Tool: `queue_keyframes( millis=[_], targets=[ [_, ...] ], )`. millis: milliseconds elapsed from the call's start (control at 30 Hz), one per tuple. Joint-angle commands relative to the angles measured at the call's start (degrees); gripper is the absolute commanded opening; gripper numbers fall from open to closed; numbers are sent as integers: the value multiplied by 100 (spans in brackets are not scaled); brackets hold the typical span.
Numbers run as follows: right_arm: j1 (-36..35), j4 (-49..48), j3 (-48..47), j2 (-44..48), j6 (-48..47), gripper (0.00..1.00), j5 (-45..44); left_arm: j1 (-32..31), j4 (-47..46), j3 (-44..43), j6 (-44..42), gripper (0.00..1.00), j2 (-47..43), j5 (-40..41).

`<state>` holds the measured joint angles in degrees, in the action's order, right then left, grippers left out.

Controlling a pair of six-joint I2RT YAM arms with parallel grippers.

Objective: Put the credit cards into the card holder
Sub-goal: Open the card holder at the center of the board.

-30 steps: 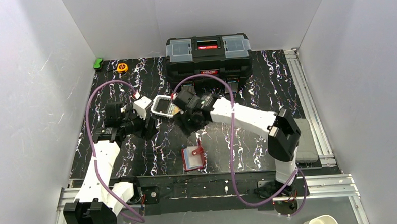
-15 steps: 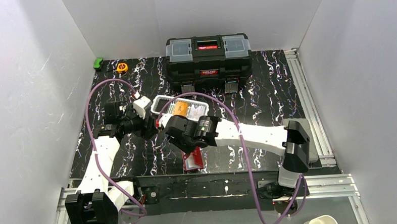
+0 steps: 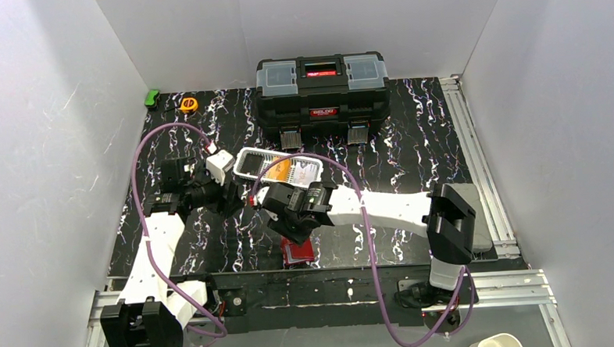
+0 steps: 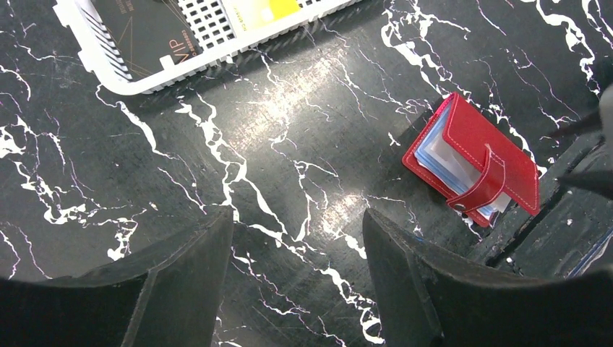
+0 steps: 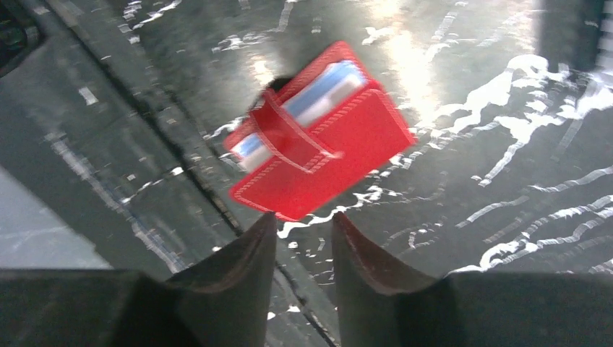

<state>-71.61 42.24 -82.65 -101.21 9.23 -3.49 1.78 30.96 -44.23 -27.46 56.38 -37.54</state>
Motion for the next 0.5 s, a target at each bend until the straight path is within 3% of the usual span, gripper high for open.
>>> queue_keyframes(
  millis=[0, 67, 133, 233, 333, 467],
  targets=[
    [162, -29, -54, 184, 273, 46, -1687, 20, 118, -221, 2, 65, -133, -59],
    [423, -239, -122, 363, 396, 48, -1890, 24, 110, -241, 8, 66, -139, -55],
    [789, -220, -347, 480, 731, 64, -1997, 26, 40, -275, 35, 69, -124, -32],
    [1689, -207, -584, 593, 1017, 82, -824, 24, -183, -379, 80, 71, 70, 18],
    [2326, -544, -618, 683, 1168, 83, -164, 25, -435, -585, 125, 71, 578, 20],
    [2439, -459, -882, 567, 1067, 80, -53, 9, -417, -1065, 190, 67, 1194, 7]
  ],
)
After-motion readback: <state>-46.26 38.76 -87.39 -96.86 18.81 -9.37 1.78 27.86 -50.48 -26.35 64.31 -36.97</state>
